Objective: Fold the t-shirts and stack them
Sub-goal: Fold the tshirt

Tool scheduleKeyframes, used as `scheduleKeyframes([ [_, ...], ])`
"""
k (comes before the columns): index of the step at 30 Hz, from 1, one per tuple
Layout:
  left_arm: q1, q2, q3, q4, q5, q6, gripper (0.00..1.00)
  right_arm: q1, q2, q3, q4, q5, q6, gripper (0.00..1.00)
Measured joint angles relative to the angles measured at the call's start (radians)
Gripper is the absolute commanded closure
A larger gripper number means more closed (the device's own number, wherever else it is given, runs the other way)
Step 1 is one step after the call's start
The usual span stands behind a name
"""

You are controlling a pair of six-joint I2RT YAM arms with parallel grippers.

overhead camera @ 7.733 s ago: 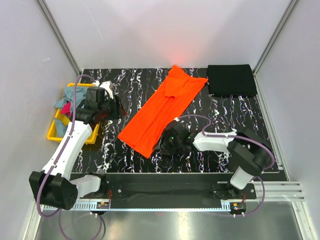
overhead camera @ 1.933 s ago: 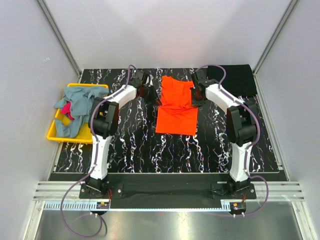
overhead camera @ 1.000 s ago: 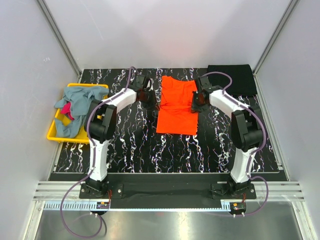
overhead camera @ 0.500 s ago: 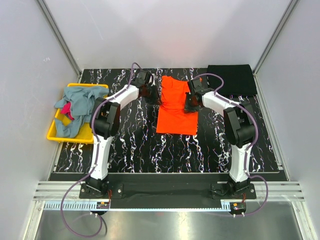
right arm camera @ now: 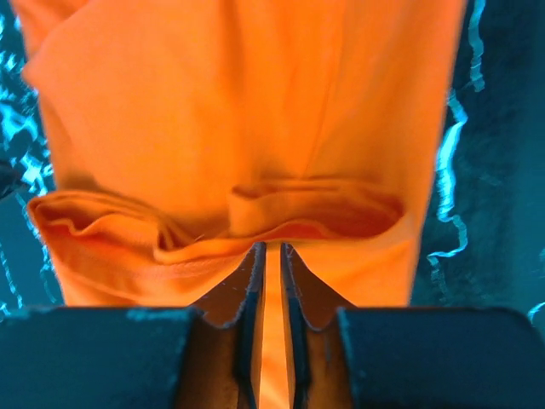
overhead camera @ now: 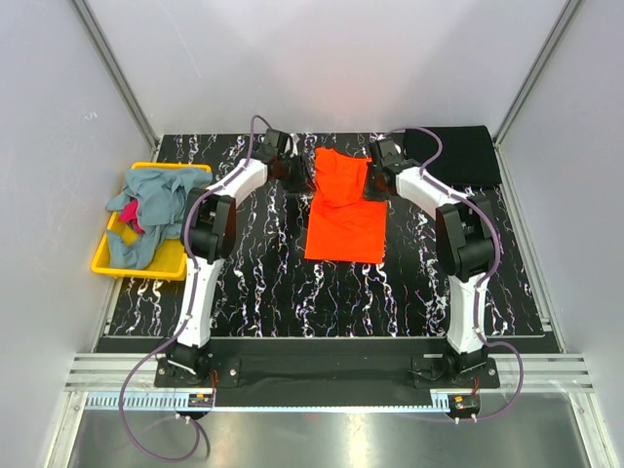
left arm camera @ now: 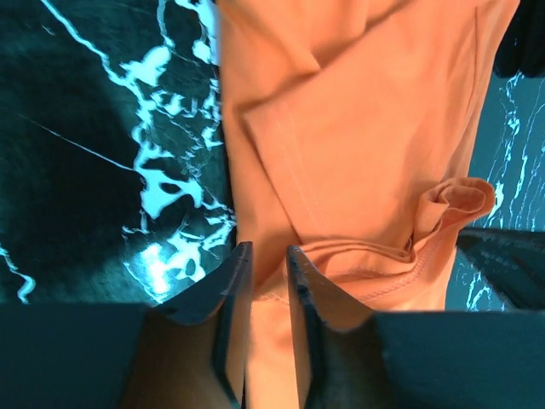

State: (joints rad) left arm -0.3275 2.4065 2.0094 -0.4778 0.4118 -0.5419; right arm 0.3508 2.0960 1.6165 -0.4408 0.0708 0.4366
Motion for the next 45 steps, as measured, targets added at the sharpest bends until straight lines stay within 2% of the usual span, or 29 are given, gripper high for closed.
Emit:
scheduleKeyframes([
  [5, 0.019, -0.005, -0.013, -0.002, 0.019, 0.012, 0.6, -0.049, -0.006, 0.007, -0.048, -0.012, -0.01, 0.66],
  [7, 0.023, -0.019, -0.039, -0.002, 0.018, 0.018, 0.6, -0.078, -0.026, -0.012, -0.061, -0.033, -0.014, 0.66],
  [10, 0.023, -0.06, -0.1, -0.003, 0.016, 0.019, 0.62, -0.124, -0.07, -0.054, -0.085, -0.079, -0.03, 0.67],
  [16, 0.006, -0.133, -0.209, -0.006, 0.01, 0.02, 0.78, -0.156, -0.111, -0.101, -0.112, -0.151, -0.051, 0.67],
  [20, -0.019, -0.136, -0.226, -0.003, 0.009, 0.022, 0.79, -0.15, -0.111, -0.103, -0.109, -0.201, -0.063, 0.66],
  [25, -0.048, -0.125, -0.208, -0.007, 0.011, 0.021, 0.75, -0.15, -0.087, -0.101, -0.087, -0.237, -0.074, 0.66],
  [35, -0.025, 0.005, -0.022, 0.003, 0.032, -0.033, 0.72, -0.152, -0.021, -0.099, -0.074, -0.24, -0.103, 0.64],
  [40, -0.008, 0.027, -0.012, 0.001, 0.058, -0.055, 0.71, -0.156, -0.022, -0.138, -0.065, -0.24, -0.109, 0.55],
  [45, -0.005, 0.02, -0.035, 0.006, 0.064, -0.04, 0.66, -0.158, -0.045, -0.148, -0.06, -0.241, -0.132, 0.56],
])
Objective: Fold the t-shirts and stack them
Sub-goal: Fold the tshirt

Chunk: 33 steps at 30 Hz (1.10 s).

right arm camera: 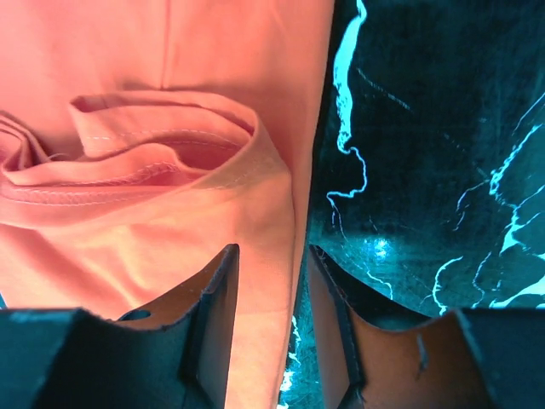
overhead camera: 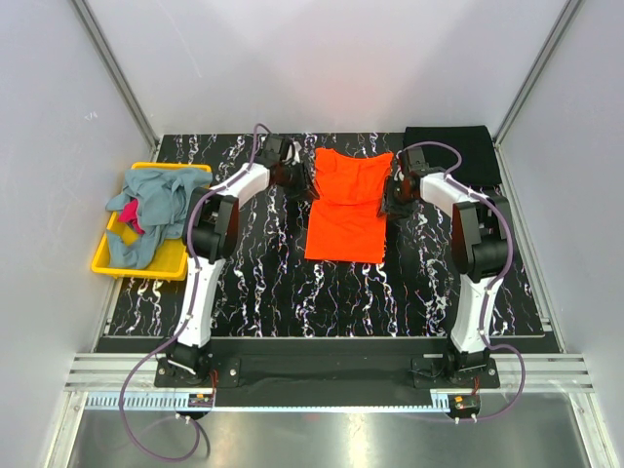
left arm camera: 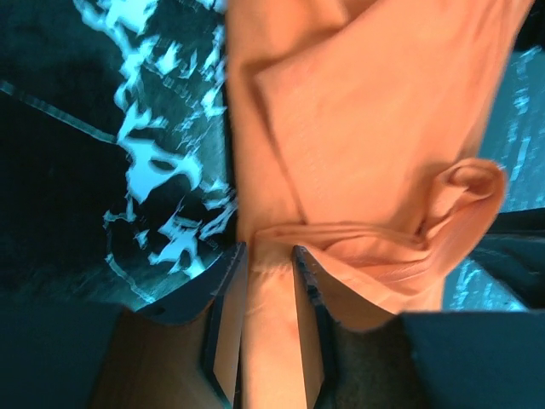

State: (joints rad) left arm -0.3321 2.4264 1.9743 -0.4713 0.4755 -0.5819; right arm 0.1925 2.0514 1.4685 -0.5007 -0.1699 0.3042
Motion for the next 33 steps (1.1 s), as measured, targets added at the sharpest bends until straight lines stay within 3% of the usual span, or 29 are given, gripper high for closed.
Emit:
scheduleKeyframes([
  [7, -0.001, -0.065, -0.092, -0.009, -0.038, 0.042, 0.64, -0.002, -0.002, 0.034, 0.006, -0.009, -0.031, 0.55],
  [12, -0.001, -0.075, -0.093, -0.005, -0.039, 0.059, 0.58, -0.003, 0.015, 0.076, 0.011, -0.009, -0.07, 0.46],
  [24, -0.001, -0.075, -0.098, -0.005, -0.032, 0.066, 0.57, -0.013, 0.107, 0.138, 0.018, -0.034, -0.151, 0.5],
  [28, -0.001, -0.064, -0.089, 0.004, -0.01, 0.063, 0.63, -0.018, 0.11, 0.14, 0.018, -0.035, -0.167, 0.58],
  [29, -0.001, -0.055, -0.081, 0.008, -0.006, 0.06, 0.66, -0.02, 0.11, 0.141, 0.018, -0.035, -0.171, 0.69],
  [30, -0.001, -0.044, -0.072, 0.014, -0.001, 0.058, 0.76, -0.023, 0.11, 0.141, 0.018, -0.035, -0.177, 0.76],
  [33, -0.001, -0.017, -0.059, 0.032, 0.011, 0.036, 0.94, -0.031, 0.11, 0.141, 0.018, -0.034, -0.181, 0.96],
])
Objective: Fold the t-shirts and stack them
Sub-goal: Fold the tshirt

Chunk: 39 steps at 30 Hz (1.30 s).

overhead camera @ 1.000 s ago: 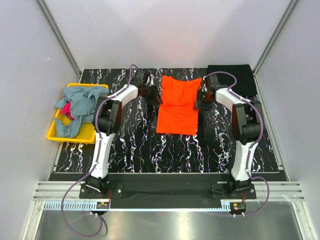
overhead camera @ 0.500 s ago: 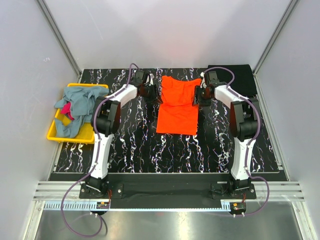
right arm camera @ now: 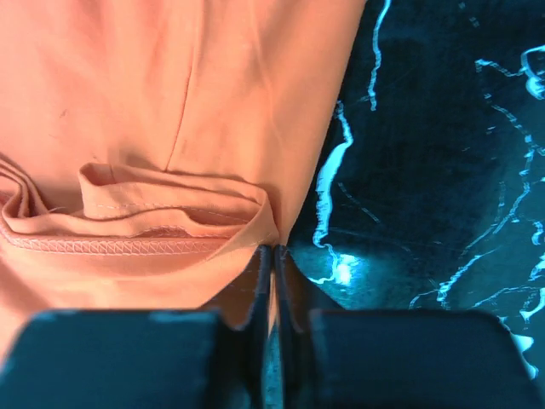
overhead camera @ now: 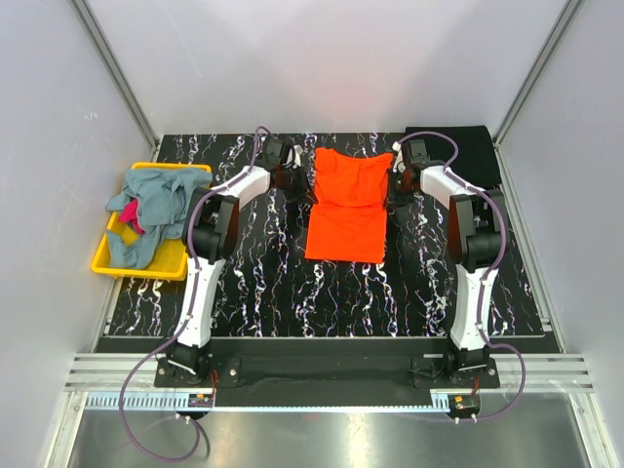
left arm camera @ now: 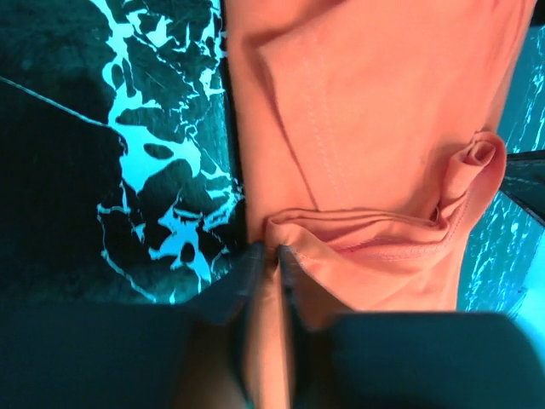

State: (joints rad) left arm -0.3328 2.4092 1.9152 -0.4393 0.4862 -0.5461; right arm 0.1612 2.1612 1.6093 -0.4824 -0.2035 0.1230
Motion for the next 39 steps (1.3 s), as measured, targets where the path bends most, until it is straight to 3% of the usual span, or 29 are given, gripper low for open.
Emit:
scheduleKeyframes([
  [1, 0.0, 0.005, 0.0, 0.004, 0.006, -0.01, 1.0, -0.003, 0.0, 0.0, 0.0, 0.0, 0.006, 0.99],
  [18, 0.002, -0.001, -0.051, 0.128, -0.014, -0.111, 1.0, -0.057, -0.045, -0.13, 0.118, -0.024, 0.137, 1.0],
  [19, 0.002, -0.001, -0.055, 0.14, -0.011, -0.117, 0.94, -0.06, -0.047, -0.135, 0.125, -0.029, 0.148, 1.0],
  [21, 0.003, -0.001, -0.062, 0.169, 0.004, -0.123, 0.67, -0.063, -0.052, -0.152, 0.148, -0.043, 0.166, 1.0],
  [24, 0.006, -0.002, -0.086, 0.227, 0.031, -0.145, 0.55, -0.064, -0.076, -0.203, 0.198, -0.053, 0.201, 0.96],
  [32, 0.014, -0.034, -0.123, 0.262, 0.042, -0.135, 0.55, -0.068, -0.103, -0.248, 0.225, -0.052, 0.249, 0.77],
  [39, 0.017, -0.107, -0.224, 0.237, 0.003, -0.101, 0.54, -0.071, -0.16, -0.277, 0.166, -0.035, 0.274, 0.72],
])
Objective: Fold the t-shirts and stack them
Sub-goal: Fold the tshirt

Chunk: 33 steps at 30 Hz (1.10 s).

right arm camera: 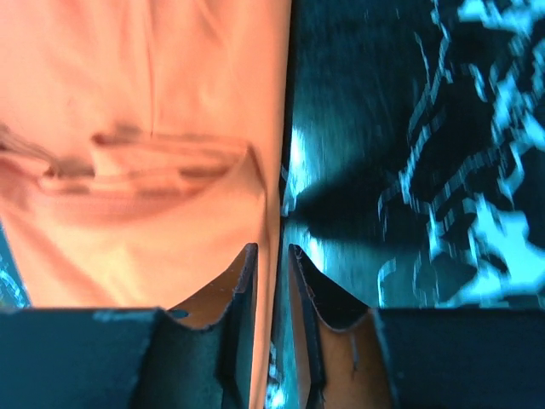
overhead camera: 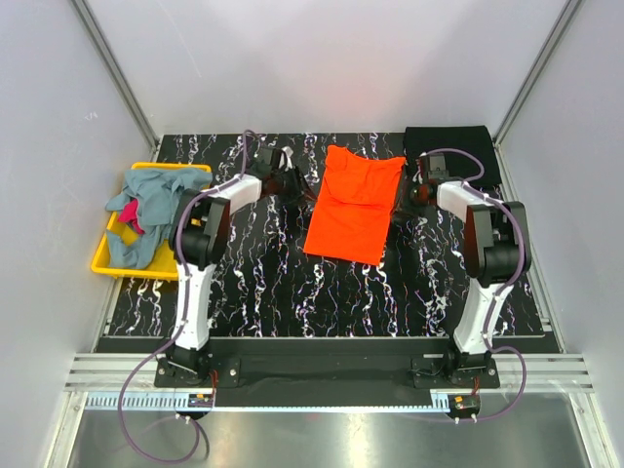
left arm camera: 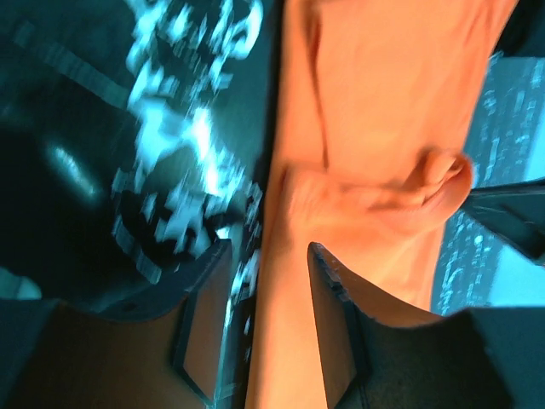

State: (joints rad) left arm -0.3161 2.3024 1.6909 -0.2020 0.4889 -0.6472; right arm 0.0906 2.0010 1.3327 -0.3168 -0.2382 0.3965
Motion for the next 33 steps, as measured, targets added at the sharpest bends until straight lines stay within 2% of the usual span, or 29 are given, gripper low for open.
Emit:
scheduleKeyframes([
  [3, 0.0, -0.094, -0.076, -0.043, -0.061, 0.019, 0.54, 0.006, -0.061, -0.021, -0.027, 0.012, 0.006, 0.78],
  [5, 0.0, -0.174, -0.128, -0.062, -0.102, 0.022, 0.54, 0.016, -0.098, -0.026, -0.032, 0.014, 0.01, 0.88],
  [8, -0.001, -0.293, -0.208, -0.063, -0.138, 0.022, 0.54, 0.055, -0.121, -0.018, -0.029, 0.01, 0.015, 0.96],
  [13, -0.014, -0.419, -0.359, -0.034, -0.161, 0.021, 0.5, 0.156, -0.105, 0.024, -0.027, -0.011, 0.024, 0.97],
  [20, -0.057, -0.429, -0.565, -0.038, -0.163, 0.022, 0.5, 0.224, -0.003, 0.115, -0.018, -0.027, 0.027, 0.96],
  [25, -0.093, -0.431, -0.576, -0.01, -0.165, 0.023, 0.5, 0.23, 0.062, 0.148, -0.017, -0.034, 0.031, 0.93],
  [29, -0.117, -0.426, -0.576, -0.001, -0.165, 0.026, 0.51, 0.239, 0.086, 0.161, -0.018, -0.032, 0.035, 0.94],
  [33, -0.126, -0.42, -0.576, 0.011, -0.165, 0.026, 0.58, 0.245, 0.116, 0.194, -0.017, -0.009, 0.039, 0.95],
])
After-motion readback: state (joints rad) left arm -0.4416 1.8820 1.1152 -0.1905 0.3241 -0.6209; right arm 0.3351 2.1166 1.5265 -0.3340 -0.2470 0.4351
